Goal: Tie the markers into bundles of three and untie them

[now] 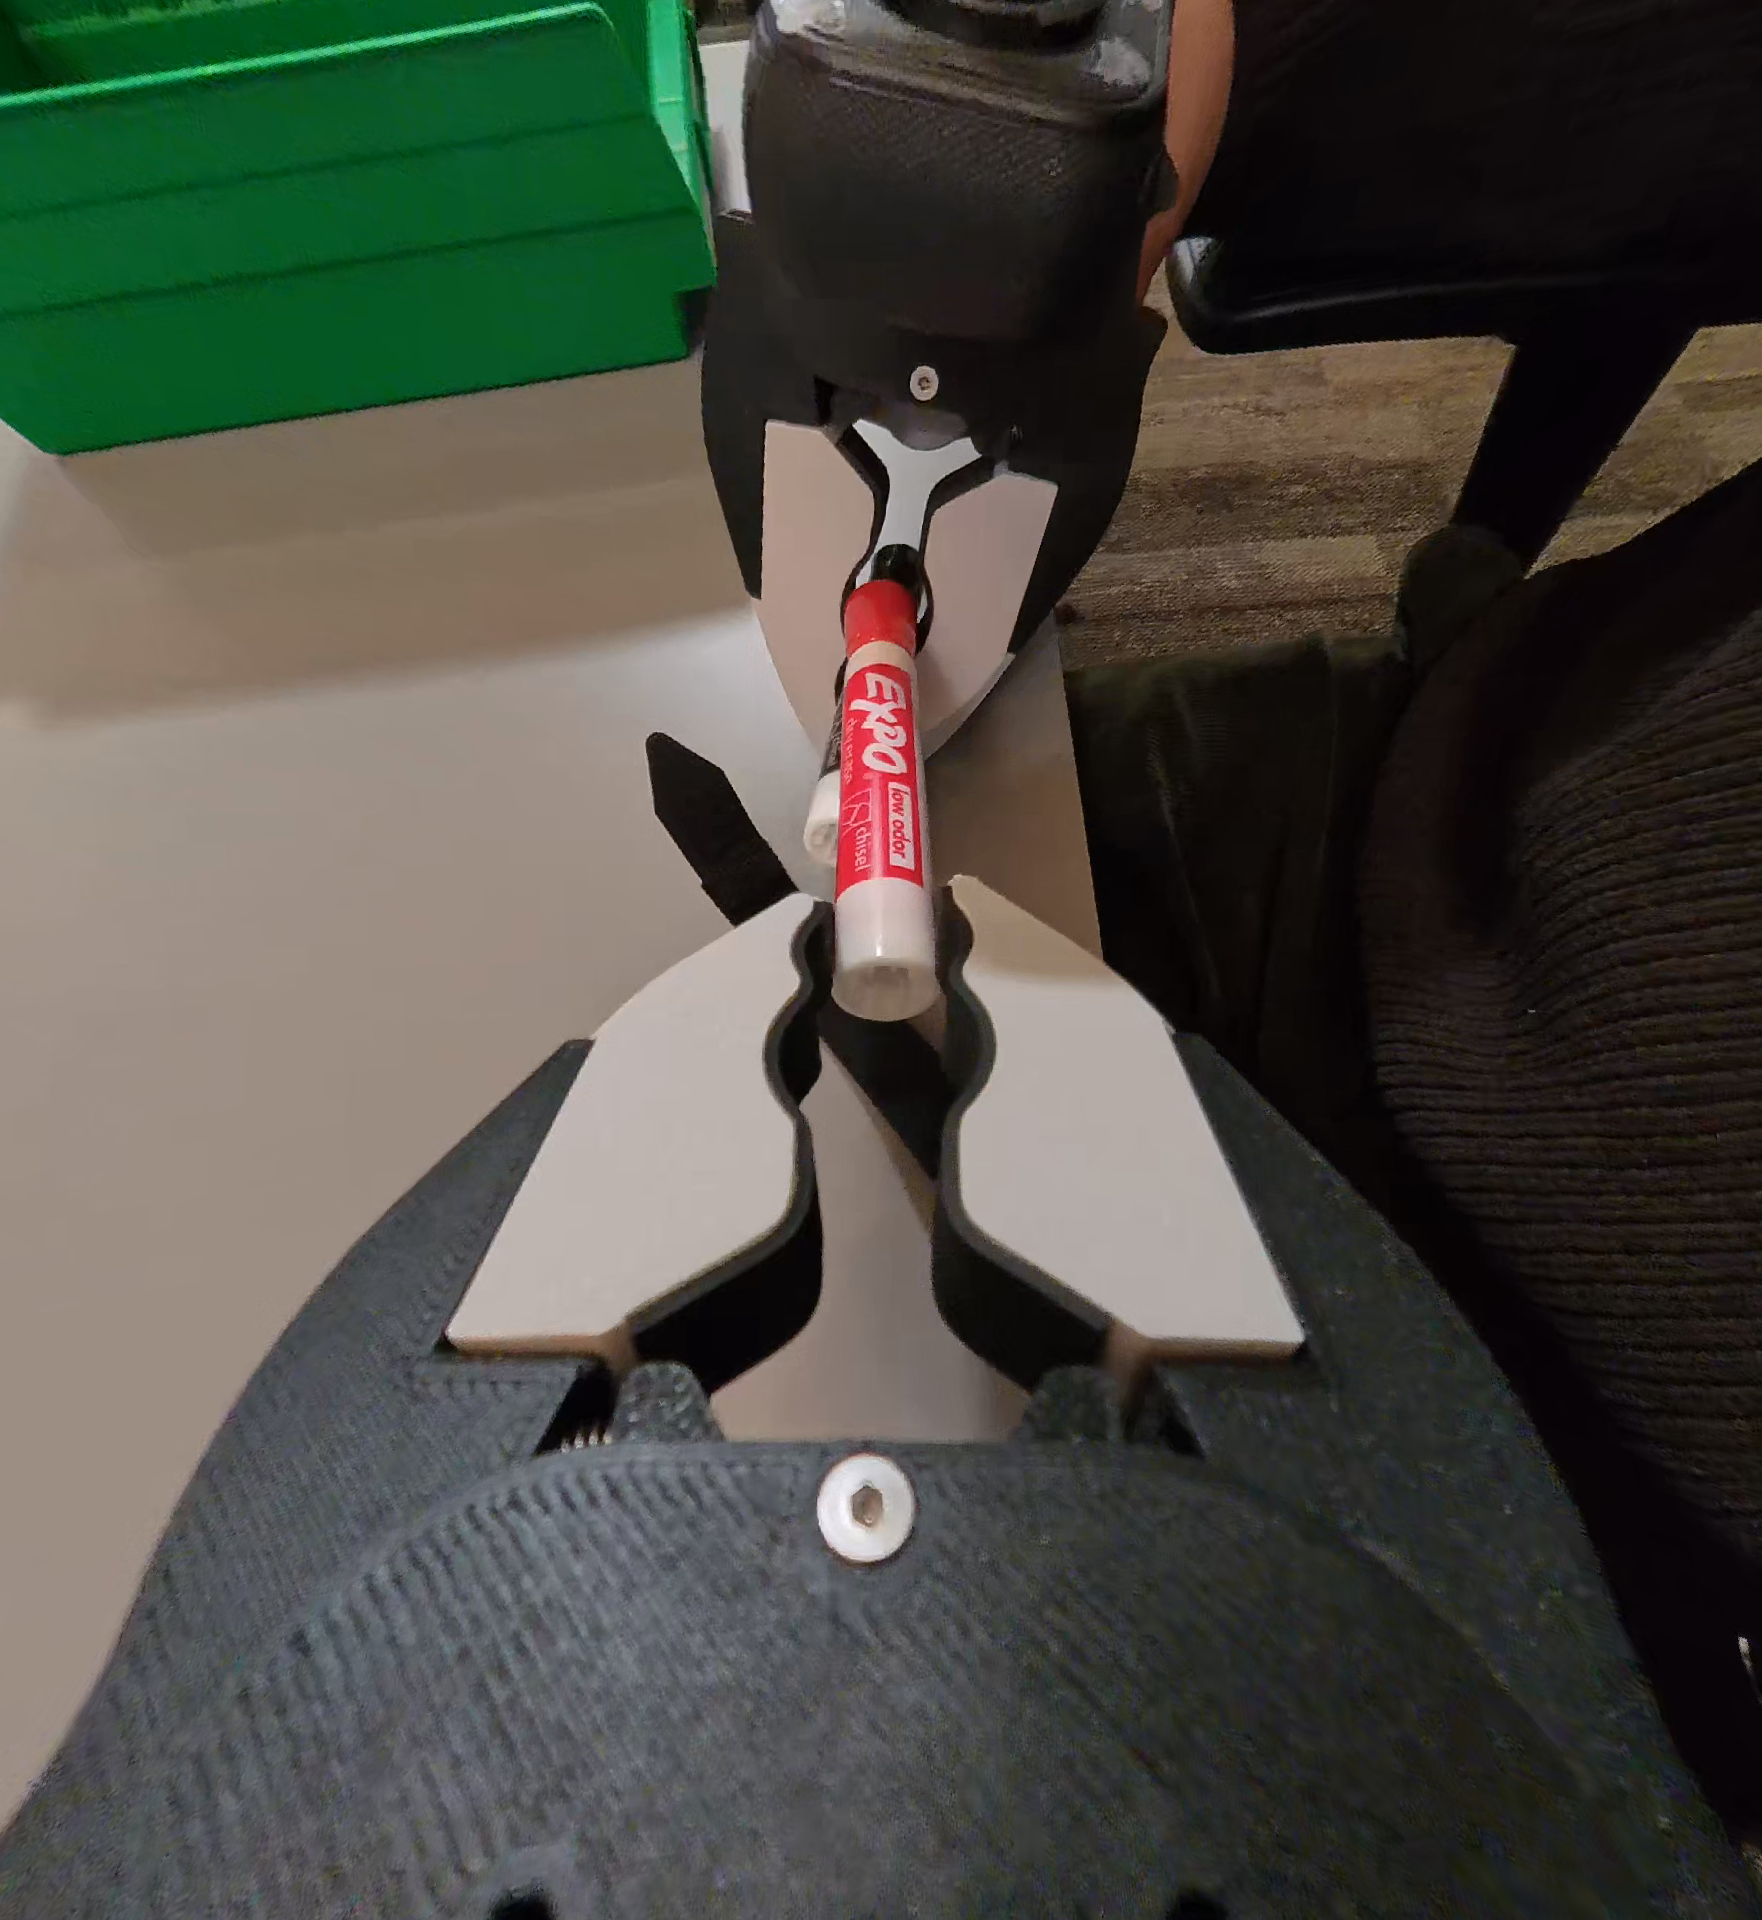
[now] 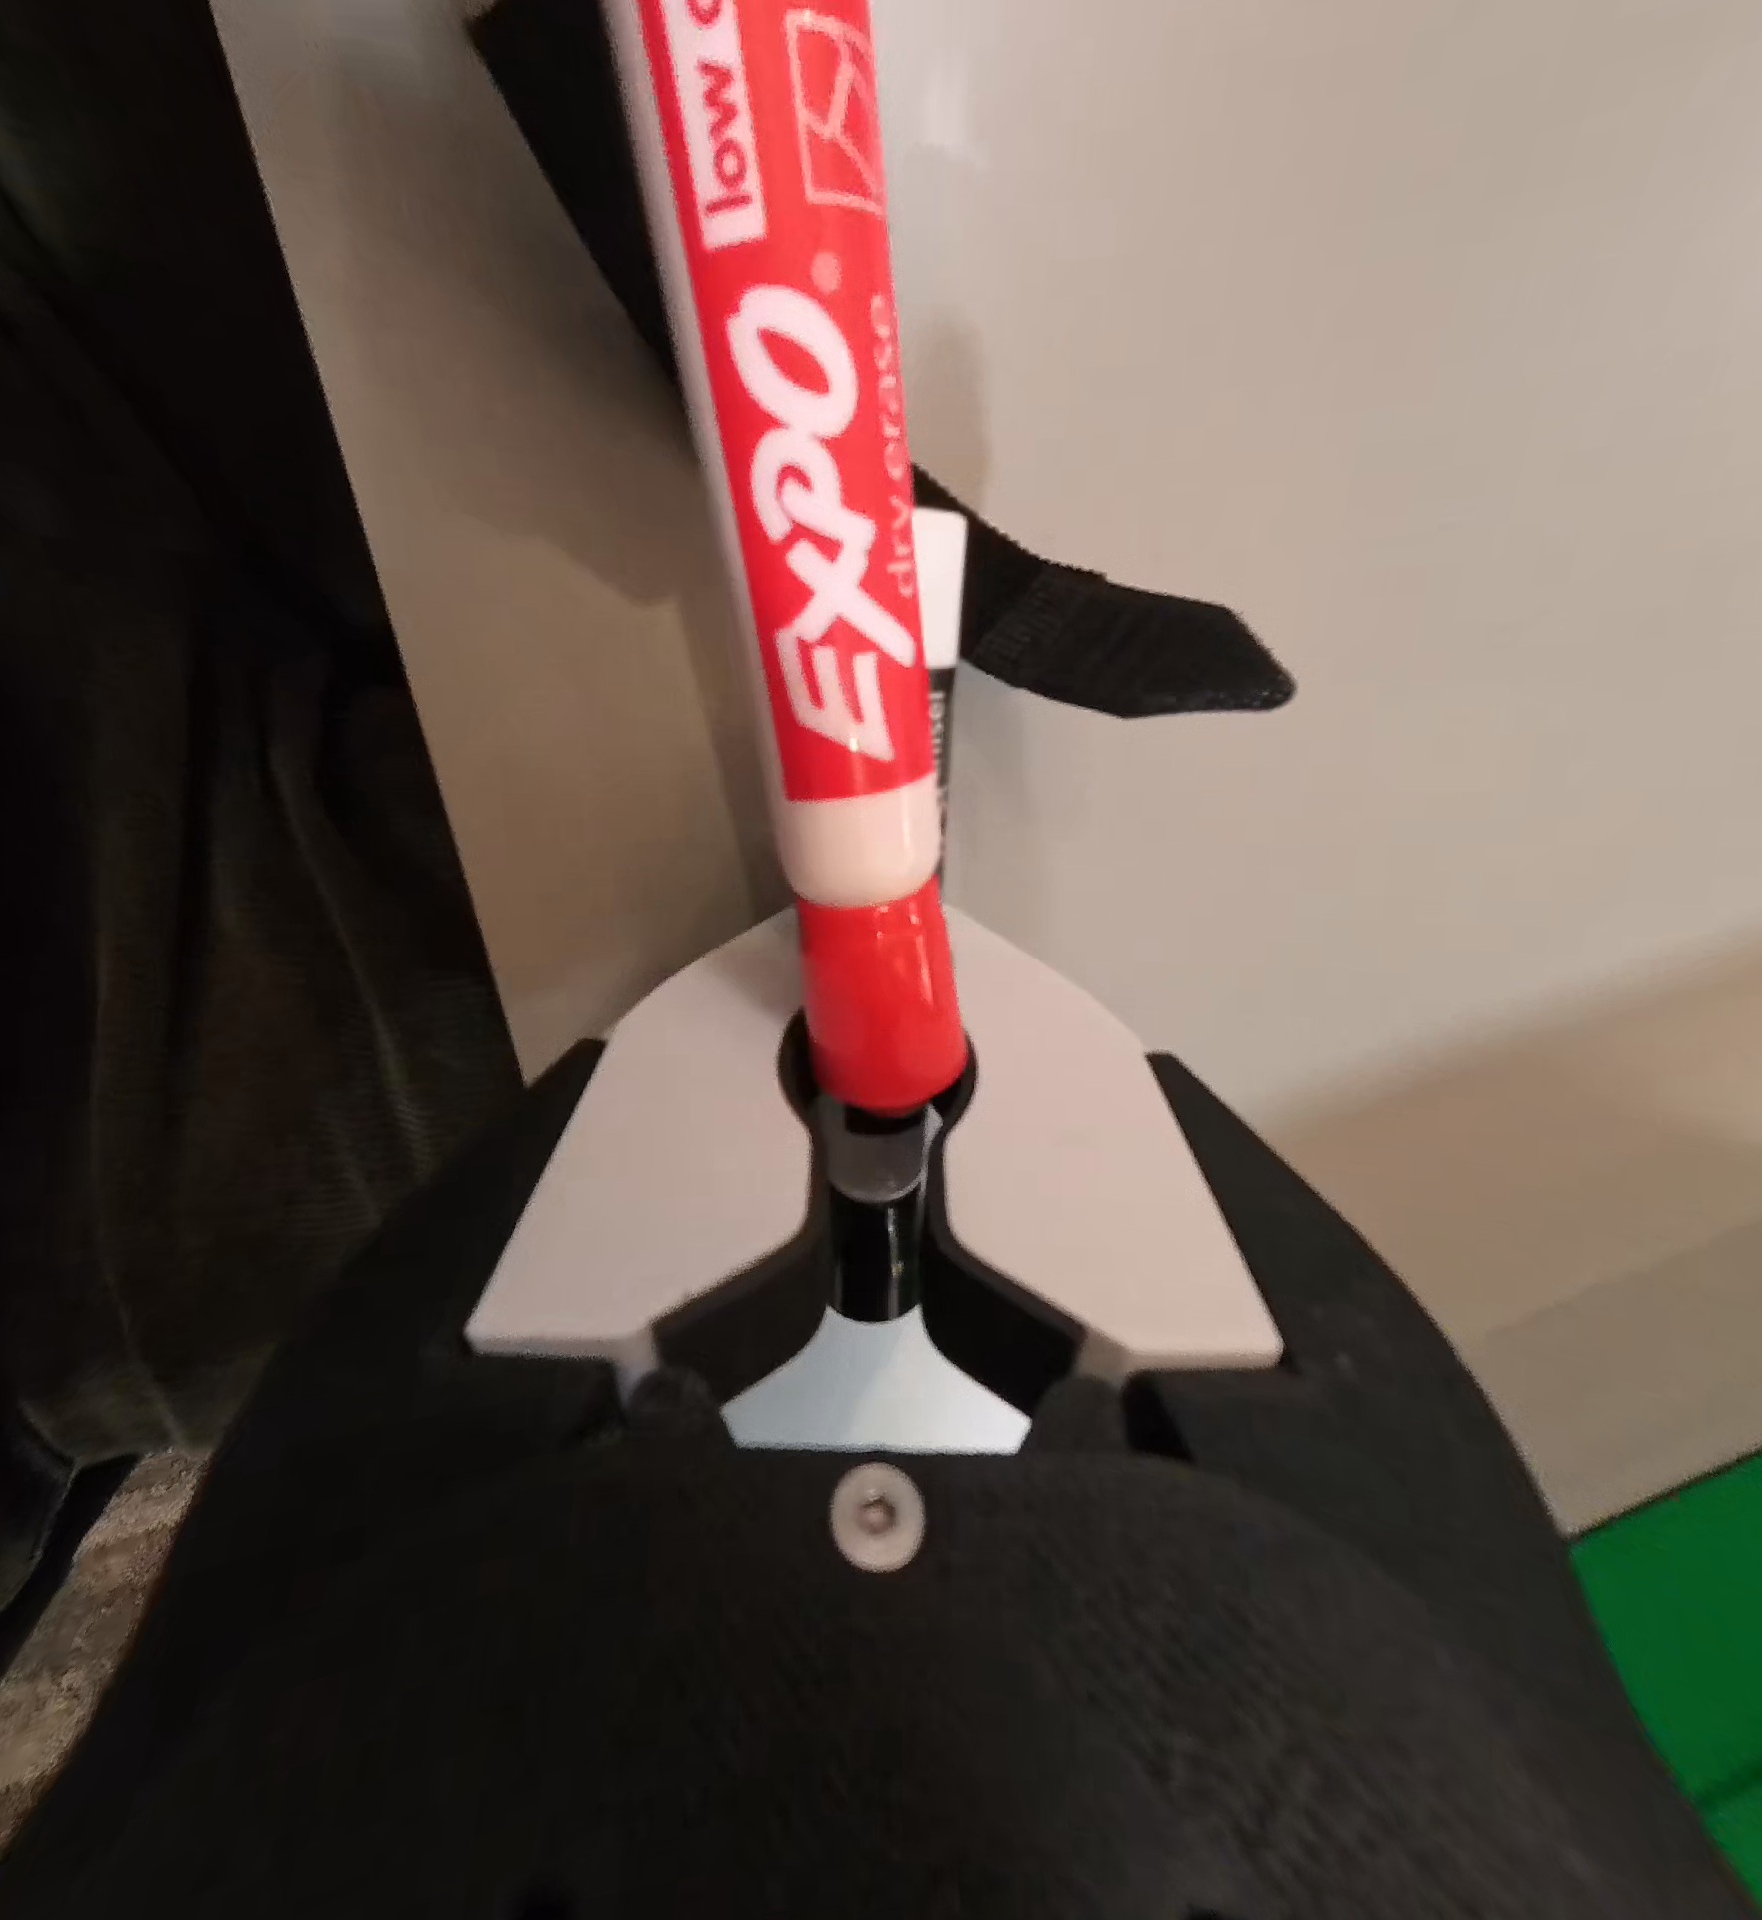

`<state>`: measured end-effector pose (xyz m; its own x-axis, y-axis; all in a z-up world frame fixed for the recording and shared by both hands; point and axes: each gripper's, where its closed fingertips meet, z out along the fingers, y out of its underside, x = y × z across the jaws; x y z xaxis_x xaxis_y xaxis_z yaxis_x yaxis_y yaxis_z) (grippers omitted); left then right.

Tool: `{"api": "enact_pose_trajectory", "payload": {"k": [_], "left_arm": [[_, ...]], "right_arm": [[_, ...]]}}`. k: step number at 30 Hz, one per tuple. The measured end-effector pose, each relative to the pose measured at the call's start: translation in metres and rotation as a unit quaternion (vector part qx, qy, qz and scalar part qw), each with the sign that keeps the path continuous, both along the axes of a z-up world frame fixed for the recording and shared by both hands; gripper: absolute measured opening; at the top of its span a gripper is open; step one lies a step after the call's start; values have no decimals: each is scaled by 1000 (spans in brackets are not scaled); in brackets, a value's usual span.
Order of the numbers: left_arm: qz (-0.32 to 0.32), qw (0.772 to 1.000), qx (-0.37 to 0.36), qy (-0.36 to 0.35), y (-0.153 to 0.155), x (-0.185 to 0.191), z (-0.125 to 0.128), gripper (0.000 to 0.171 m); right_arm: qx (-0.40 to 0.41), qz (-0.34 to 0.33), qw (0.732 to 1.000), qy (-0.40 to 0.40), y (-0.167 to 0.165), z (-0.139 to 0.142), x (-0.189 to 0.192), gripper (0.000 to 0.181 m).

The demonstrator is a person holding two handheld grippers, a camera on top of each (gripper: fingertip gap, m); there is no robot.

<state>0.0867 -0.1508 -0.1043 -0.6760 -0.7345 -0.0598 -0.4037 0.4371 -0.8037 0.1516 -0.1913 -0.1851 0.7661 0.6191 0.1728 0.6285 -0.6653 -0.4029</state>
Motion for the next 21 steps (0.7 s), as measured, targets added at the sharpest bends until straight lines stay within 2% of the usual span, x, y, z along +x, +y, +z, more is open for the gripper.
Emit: {"api": "enact_pose_trajectory", "payload": {"k": [10,21], "left_arm": [[-28,998,-46,13,-4,-7,0,21],[-33,999,-26,6,-7,-8,-2,21]], "right_arm": [[-32,18,999,0,-12,0,-10,15],[-24,24,999,-13,-13,0,-10,14]]}}
